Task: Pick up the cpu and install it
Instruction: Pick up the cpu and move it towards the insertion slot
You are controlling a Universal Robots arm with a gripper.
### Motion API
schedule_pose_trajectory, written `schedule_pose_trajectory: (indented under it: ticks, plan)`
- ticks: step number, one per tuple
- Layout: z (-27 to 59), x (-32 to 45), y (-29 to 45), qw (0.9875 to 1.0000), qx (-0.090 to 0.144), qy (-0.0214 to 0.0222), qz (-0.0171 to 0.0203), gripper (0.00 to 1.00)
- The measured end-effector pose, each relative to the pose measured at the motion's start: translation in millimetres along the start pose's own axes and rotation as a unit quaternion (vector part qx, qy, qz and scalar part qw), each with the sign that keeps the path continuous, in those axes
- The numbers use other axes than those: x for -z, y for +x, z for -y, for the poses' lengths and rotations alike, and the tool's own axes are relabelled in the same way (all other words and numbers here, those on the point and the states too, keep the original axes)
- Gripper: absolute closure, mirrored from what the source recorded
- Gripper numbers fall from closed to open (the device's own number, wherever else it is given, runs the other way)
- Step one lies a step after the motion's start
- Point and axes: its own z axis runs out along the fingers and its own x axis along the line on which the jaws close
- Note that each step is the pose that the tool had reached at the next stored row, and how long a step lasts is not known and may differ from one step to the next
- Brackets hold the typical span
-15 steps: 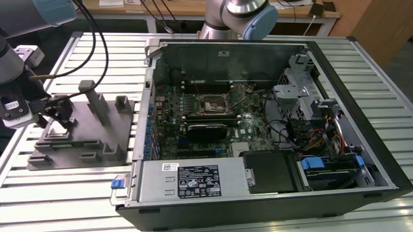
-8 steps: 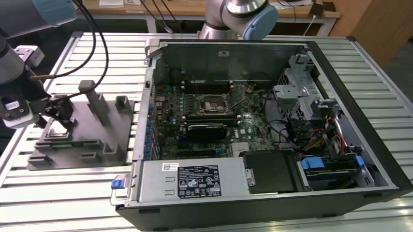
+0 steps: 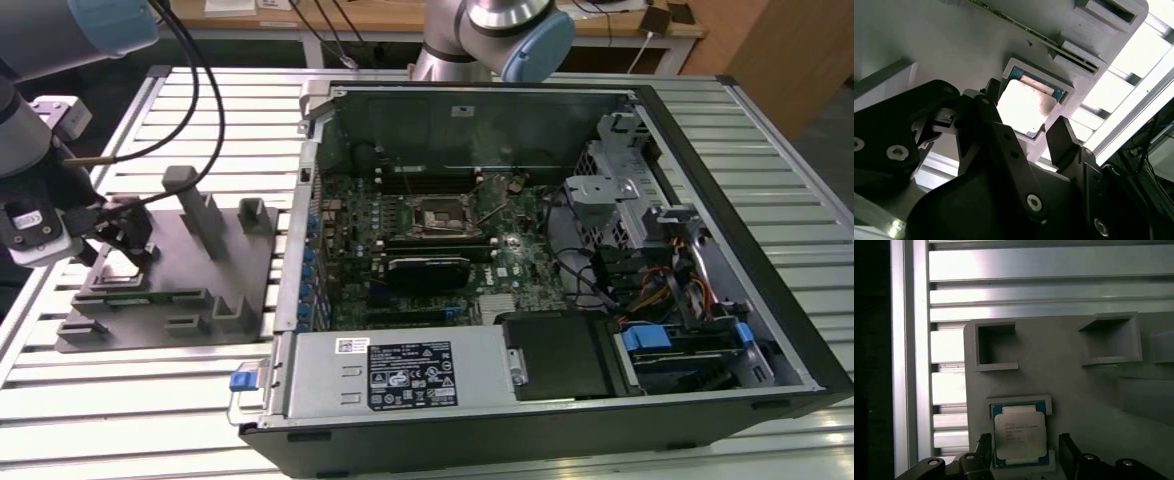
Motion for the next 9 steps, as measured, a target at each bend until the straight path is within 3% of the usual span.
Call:
schedule_pose_trajectory:
  ticks: [9]
  plan:
    - [0.2,-5.0,1.3,1.0,0.0,0.0,0.0,0.35]
